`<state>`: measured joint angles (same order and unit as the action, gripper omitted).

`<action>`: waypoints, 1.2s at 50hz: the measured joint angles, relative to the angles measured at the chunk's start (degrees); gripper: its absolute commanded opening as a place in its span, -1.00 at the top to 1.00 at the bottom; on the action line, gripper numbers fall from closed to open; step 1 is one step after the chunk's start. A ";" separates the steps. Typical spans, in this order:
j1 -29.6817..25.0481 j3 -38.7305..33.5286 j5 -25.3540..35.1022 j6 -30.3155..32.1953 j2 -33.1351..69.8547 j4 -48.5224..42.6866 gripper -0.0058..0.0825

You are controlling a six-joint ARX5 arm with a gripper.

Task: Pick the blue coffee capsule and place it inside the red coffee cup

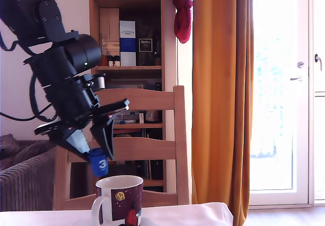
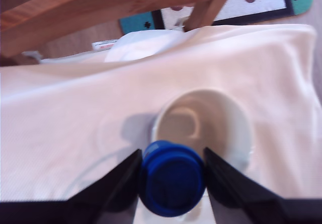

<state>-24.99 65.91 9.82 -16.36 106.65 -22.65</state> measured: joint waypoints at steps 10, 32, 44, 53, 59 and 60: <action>-1.05 0.00 0.17 -0.07 0.00 0.26 0.33; -3.10 0.00 2.14 -1.42 0.00 0.22 0.31; -3.13 0.00 2.05 -1.18 0.00 -1.25 -0.52; -3.15 0.00 1.92 -0.76 0.00 -1.38 -0.45; -3.13 0.00 1.90 -0.04 0.00 -1.38 0.30; -3.10 0.00 1.90 0.00 0.00 -1.38 0.48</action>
<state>-28.10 65.91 11.73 -16.36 106.65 -24.03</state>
